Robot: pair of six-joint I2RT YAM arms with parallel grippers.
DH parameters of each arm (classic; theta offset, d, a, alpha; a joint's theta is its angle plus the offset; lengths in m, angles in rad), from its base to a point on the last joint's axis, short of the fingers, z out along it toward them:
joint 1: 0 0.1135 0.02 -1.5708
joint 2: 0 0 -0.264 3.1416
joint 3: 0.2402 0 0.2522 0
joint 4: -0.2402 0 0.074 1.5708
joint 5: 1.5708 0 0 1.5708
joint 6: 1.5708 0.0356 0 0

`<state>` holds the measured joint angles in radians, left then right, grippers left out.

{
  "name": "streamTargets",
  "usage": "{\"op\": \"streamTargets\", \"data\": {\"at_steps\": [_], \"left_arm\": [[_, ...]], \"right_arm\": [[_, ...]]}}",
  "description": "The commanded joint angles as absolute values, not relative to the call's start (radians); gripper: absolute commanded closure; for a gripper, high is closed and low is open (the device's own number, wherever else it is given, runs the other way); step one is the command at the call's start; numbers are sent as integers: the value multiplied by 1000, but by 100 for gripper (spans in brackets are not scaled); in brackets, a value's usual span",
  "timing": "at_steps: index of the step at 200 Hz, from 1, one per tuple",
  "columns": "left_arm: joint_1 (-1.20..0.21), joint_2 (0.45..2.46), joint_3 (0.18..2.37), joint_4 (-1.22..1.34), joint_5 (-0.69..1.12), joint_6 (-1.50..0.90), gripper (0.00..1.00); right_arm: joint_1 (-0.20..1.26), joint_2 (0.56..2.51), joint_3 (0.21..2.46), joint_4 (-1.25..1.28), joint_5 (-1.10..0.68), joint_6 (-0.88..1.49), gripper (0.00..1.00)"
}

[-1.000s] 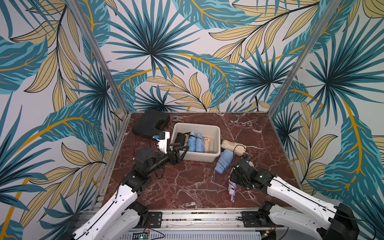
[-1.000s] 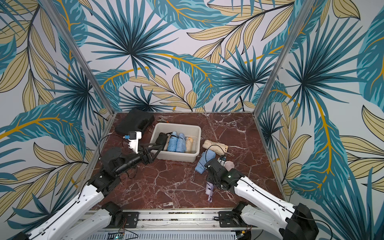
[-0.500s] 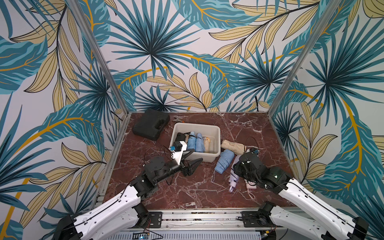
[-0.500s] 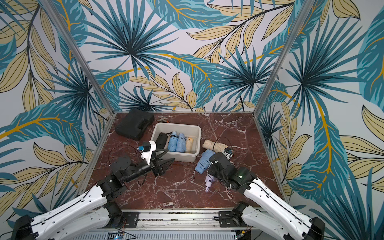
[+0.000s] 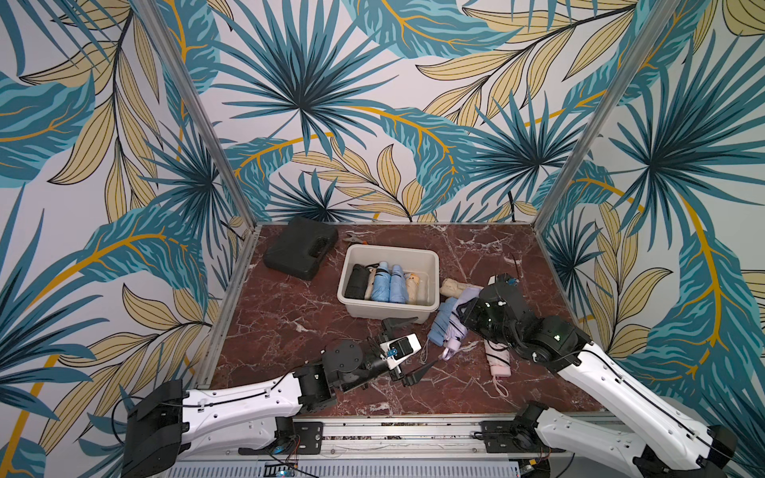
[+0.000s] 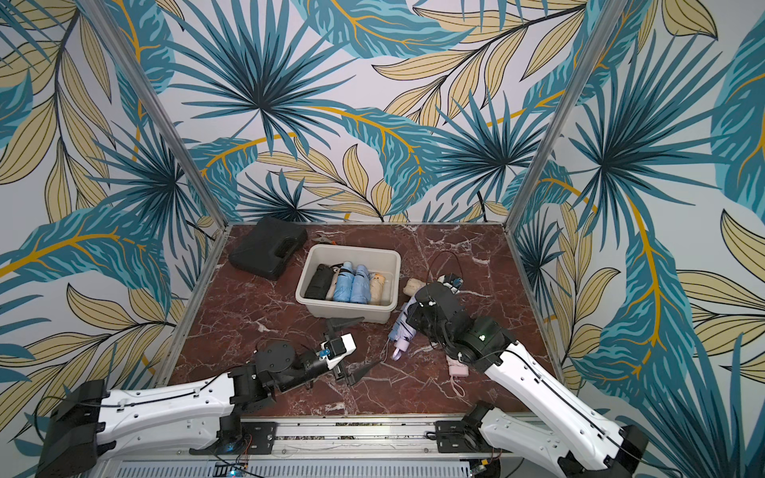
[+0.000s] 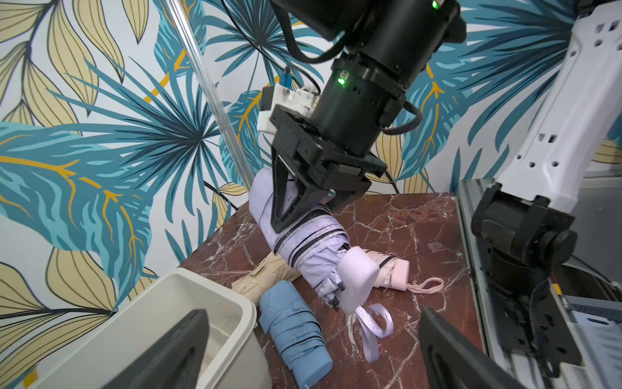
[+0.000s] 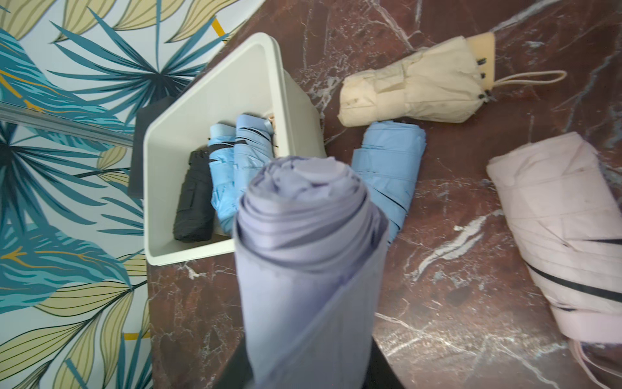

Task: Put the umbrella into the storage box
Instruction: Pick up the umbrella from the center of the board.

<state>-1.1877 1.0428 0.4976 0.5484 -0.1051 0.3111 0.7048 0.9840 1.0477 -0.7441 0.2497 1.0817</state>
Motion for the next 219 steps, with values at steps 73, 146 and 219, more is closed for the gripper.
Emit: {"op": "streamTargets", "data": {"at_steps": [73,146,219], "left_arm": [[-1254,1261,524,916,-526,687,1],[-1253,1522,585,1339,-722,986,34],[-1232,1538,603,1306,-705,962,53]], "right_arm": [[704,1020,1043,-457,215,1287,83],[705,1060,1065,-423,179,1301,83],[705,1054,1050,-411,173,1307,84]]}}
